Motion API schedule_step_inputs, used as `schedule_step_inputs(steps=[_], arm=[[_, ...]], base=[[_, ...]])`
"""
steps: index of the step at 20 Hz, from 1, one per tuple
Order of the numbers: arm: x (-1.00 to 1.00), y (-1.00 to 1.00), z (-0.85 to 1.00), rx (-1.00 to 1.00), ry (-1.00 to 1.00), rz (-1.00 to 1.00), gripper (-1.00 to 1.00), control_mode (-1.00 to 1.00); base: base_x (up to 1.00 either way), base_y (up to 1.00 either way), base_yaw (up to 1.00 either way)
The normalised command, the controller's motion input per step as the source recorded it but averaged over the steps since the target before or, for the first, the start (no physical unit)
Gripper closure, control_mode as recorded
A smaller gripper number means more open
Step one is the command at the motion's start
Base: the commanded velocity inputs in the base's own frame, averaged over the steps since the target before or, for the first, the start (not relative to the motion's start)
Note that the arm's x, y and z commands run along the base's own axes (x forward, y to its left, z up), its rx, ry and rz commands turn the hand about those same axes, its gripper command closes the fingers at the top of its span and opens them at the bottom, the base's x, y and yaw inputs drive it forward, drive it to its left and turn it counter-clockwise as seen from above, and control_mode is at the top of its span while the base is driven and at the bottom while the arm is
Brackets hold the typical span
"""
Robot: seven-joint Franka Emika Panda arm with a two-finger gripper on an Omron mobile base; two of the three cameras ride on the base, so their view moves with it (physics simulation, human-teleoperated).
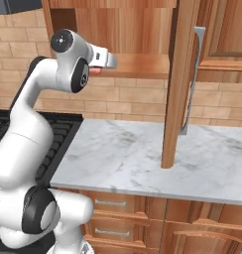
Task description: Pick up the bar soap and bar soap from the sink, and place them back in the cabinet, and close the cabinet door.
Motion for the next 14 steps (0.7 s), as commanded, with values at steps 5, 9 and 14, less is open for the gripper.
schedule_step_inputs(steps=[5,9,14], arm=[[0.55,0.00,0.00,0.00,0.00,0.00,1.00,-1.00],[0.46,0.00,-0.05,0.00,0.00,0.00,1.00,-1.00],[0.40,0.00,-0.18,0.00,0.00,0.00,1.00,-1.00]], base=[[0.00,0.00,0.00],[0.00,0.00,0.00],[0.00,0.00,0.00]])
